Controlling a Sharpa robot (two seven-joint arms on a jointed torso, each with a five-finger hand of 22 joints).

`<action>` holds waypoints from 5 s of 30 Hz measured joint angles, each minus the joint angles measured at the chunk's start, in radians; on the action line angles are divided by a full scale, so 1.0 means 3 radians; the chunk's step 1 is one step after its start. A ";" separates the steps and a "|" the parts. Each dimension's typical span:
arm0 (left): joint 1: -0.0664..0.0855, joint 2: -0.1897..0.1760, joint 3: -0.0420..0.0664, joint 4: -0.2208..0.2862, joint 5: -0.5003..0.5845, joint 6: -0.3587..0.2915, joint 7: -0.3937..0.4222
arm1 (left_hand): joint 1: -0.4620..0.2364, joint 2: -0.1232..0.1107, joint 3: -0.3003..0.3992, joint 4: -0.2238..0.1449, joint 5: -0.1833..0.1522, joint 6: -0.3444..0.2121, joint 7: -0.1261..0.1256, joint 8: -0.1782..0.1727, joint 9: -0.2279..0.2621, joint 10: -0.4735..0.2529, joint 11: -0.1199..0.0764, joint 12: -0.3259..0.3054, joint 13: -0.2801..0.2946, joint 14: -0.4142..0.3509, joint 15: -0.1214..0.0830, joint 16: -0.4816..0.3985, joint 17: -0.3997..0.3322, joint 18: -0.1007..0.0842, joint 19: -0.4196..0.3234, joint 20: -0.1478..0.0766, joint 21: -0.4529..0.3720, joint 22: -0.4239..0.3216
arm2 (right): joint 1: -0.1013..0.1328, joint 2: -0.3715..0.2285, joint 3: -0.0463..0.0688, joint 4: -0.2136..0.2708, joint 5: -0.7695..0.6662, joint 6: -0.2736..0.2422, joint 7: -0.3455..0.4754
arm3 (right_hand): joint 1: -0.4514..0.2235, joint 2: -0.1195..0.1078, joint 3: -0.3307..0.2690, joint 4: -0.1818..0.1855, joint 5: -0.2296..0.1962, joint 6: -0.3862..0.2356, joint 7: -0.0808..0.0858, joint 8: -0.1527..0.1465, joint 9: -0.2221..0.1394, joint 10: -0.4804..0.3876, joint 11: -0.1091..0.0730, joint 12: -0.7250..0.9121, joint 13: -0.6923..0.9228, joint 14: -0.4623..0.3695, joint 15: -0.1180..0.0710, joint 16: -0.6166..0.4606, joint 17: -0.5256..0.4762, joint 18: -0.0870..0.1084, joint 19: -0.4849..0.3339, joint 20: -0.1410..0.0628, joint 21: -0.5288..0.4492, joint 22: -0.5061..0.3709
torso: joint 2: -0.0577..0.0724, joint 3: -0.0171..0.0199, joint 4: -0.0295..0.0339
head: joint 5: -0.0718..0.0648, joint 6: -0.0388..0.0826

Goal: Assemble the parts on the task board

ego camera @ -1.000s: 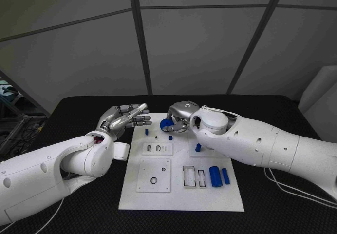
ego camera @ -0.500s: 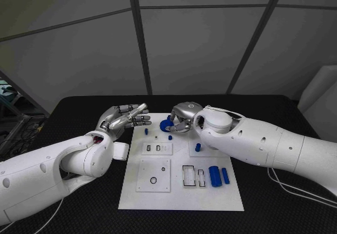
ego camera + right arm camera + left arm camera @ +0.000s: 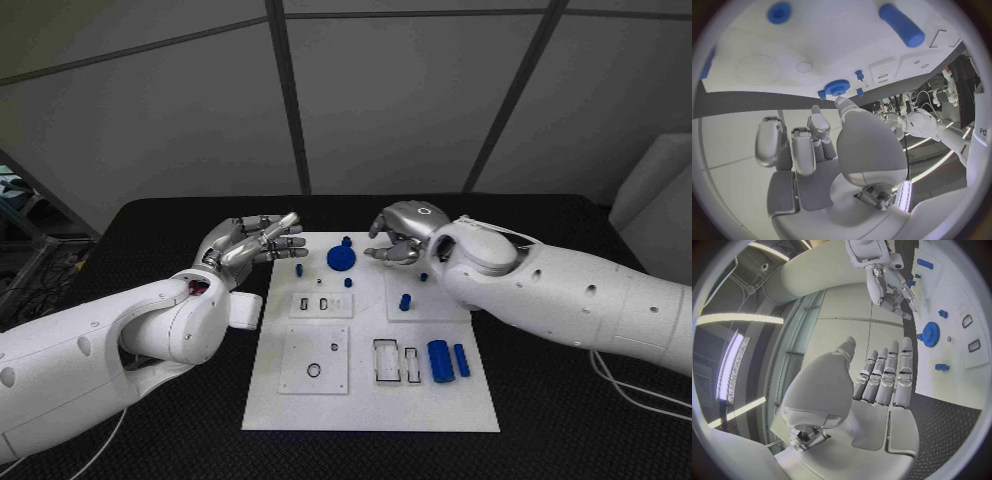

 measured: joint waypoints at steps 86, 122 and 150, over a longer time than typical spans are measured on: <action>-0.0034 0.0065 -0.0001 -0.0147 -0.0009 0.0114 0.0038 | 0.0000 0.0000 0.0009 -0.0009 0.0000 0.0000 0.0000 0.0000 0.0000 0.0001 -0.0001 0.0000 0.0000 0.0000 0.0000 -0.0013 0.0005 0.0000 0.0000 0.0000 -0.0013 -0.0006 | -0.0181 -0.0554 -0.0006 -0.0564 0.1678 0.0193 0.1245 | 0.0599 0.0059 -0.0040 -0.0312 -0.0349 0.0113 -0.0014 0.0126 0.0003 0.0132 -0.0011 0.0211 0.0229 0.0001 -0.0025 0.0014 0.0000 0.0000 -0.0009 -0.0022 -0.0028 0.0031 | -0.0016 0.0017 -0.0088 | -0.0105 -0.0042; -0.0034 0.0048 -0.0001 -0.0199 -0.0010 0.0115 0.0018 | 0.0000 0.0000 0.0018 -0.0018 0.0000 0.0000 0.0000 0.0000 0.0000 0.0001 -0.0001 0.0000 0.0000 0.0000 0.0000 -0.0013 0.0008 0.0000 0.0000 0.0000 -0.0013 -0.0009 | -0.0174 -0.0531 0.0006 0.0485 0.1521 -0.0389 0.0594 | 0.0701 0.0222 0.0288 -0.0429 -0.0441 0.0288 -0.0070 0.0192 0.0008 0.0160 -0.0065 0.0182 0.0209 0.0001 -0.0073 0.0014 0.0000 0.0000 0.0002 -0.0058 -0.0009 0.0040 | -0.0025 0.0013 -0.0082 | -0.0029 -0.0056; -0.0031 0.0069 0.0000 -0.0308 -0.0011 0.0114 0.0019 | 0.0000 0.0000 0.0018 -0.0018 0.0000 0.0000 0.0000 0.0000 0.0000 0.0001 -0.0001 0.0000 0.0000 0.0000 0.0000 -0.0013 0.0007 0.0000 0.0000 0.0000 -0.0013 -0.0008 | -0.0274 0.0317 -0.0117 0.0417 0.1187 -0.0044 0.0036 | 0.0615 0.0189 0.0325 -0.0420 -0.0538 0.0285 -0.0074 0.0190 0.0008 0.0149 -0.0077 0.0153 0.0185 0.0001 -0.0073 0.0014 0.0000 0.0000 0.0002 -0.0057 -0.0009 0.0033 | -0.0021 0.0013 -0.0085 | 0.0062 -0.0118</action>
